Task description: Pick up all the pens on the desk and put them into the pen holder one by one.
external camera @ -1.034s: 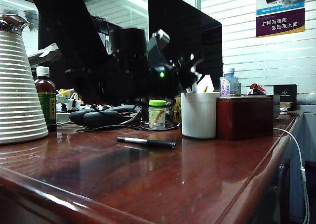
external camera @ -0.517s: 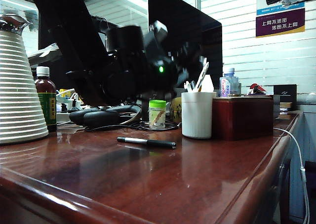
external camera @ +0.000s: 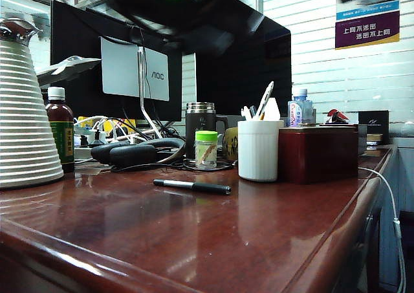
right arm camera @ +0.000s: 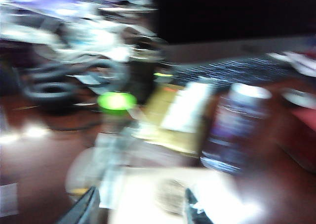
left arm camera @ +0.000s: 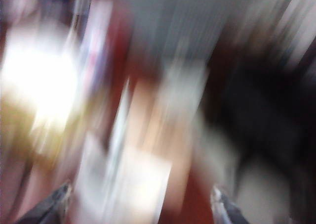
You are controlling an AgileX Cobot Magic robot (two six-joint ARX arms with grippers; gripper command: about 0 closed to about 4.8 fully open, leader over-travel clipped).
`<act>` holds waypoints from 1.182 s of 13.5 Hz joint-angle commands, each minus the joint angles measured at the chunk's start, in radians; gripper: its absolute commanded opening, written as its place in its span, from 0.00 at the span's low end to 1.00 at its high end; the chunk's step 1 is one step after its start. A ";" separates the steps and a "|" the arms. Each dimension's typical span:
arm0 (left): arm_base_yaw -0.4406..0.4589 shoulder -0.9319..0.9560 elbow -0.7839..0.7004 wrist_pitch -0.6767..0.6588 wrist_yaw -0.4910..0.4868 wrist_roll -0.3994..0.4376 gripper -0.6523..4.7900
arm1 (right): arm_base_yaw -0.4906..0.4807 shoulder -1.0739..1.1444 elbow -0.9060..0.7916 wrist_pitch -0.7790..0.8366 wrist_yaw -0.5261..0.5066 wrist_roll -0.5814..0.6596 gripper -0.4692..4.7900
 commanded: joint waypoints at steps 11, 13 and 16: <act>0.034 -0.144 -0.001 -1.039 -0.468 0.156 1.00 | 0.486 0.802 0.395 -0.288 0.055 -0.232 0.63; 0.034 -0.162 -0.001 -1.042 -0.475 0.175 1.00 | 0.502 0.845 0.396 -0.295 0.108 -0.239 0.63; 0.034 -0.167 -0.001 -1.069 -0.494 0.195 1.00 | 0.510 0.903 0.396 -0.293 0.155 -0.239 0.63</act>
